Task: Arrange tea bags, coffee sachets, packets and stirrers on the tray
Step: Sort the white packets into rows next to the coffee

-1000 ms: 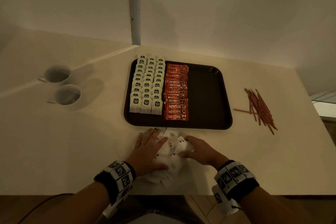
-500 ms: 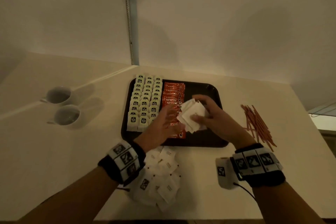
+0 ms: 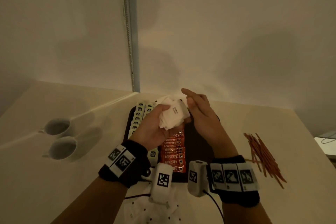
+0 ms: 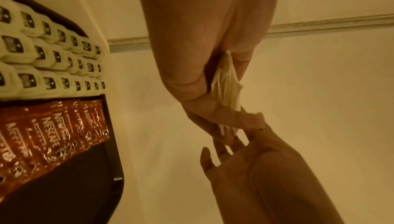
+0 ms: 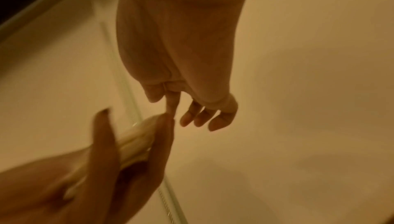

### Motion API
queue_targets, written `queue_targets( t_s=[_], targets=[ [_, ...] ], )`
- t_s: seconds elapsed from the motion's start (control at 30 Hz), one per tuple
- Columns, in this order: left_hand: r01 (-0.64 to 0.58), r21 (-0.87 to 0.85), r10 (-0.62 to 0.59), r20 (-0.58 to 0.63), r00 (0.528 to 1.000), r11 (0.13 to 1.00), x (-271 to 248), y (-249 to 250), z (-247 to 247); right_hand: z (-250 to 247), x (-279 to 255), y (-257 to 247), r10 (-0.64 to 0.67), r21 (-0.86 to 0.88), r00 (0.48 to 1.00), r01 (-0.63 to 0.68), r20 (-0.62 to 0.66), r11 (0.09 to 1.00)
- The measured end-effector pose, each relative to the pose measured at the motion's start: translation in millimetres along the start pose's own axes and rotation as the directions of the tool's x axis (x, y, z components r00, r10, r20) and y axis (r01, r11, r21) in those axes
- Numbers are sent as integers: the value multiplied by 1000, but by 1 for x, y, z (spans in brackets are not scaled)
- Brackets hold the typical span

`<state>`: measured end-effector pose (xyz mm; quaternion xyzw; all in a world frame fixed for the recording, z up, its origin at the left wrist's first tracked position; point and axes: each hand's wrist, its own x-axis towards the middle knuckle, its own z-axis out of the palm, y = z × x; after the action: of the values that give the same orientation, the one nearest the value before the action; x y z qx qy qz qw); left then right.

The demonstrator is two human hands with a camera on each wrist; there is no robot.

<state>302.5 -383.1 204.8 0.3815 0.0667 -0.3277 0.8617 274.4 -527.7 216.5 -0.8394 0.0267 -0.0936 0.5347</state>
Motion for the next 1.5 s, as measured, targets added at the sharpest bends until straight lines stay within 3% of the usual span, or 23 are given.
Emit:
queue_targets(
  t_s=[0.07, 0.2, 0.43, 0.53, 0.63, 0.73, 0.83, 0.97, 1.13, 1.23, 1.33, 1.5],
  targets=[
    [24, 44, -23, -20, 1000, 999, 4, 2, 0, -10, 1, 4, -33, 81, 998, 28, 55, 996],
    [21, 119, -19, -22, 1000, 993, 15, 5, 4, -18, 9, 13, -117, 58, 972, 107, 205, 993],
    [-13, 128, 10, 23, 1000, 992, 27, 6, 0, -13, 22, 22, -50, -8, 999, 50, -2, 999],
    [-77, 119, 74, 29, 997, 990, 27, 5, -5, -13, 22, 27, 87, 202, 995, -76, -51, 976],
    [-190, 196, 196, -13, 980, 962, 27, 2, -9, -13, 19, 28, 228, 483, 974, -199, -1, 853],
    [-268, 281, 294, -51, 955, 921, 27, 1, -8, -10, 16, 27, 280, 620, 955, -278, 97, 734],
    [-298, 342, 344, -84, 935, 891, 26, 4, -8, -7, 13, 28, 259, 619, 955, -293, 147, 728],
    [-322, 400, 388, -93, 917, 858, 21, 10, -7, -6, 11, 26, 243, 525, 954, -299, 174, 797],
    [-316, 453, 399, -98, 912, 834, 17, 10, -7, -1, 8, 25, 252, 562, 950, -313, 186, 766],
    [-287, 501, 389, -110, 914, 816, 16, 8, -8, 3, 7, 26, 247, 607, 955, -296, 166, 738],
    [-282, 529, 396, -113, 911, 801, 14, 10, -9, 7, 6, 29, 218, 560, 968, -249, 122, 790],
    [-161, 391, 233, -145, 962, 906, 19, 5, -17, 2, 14, 52, 252, 511, 963, -267, 101, 817]
  ],
)
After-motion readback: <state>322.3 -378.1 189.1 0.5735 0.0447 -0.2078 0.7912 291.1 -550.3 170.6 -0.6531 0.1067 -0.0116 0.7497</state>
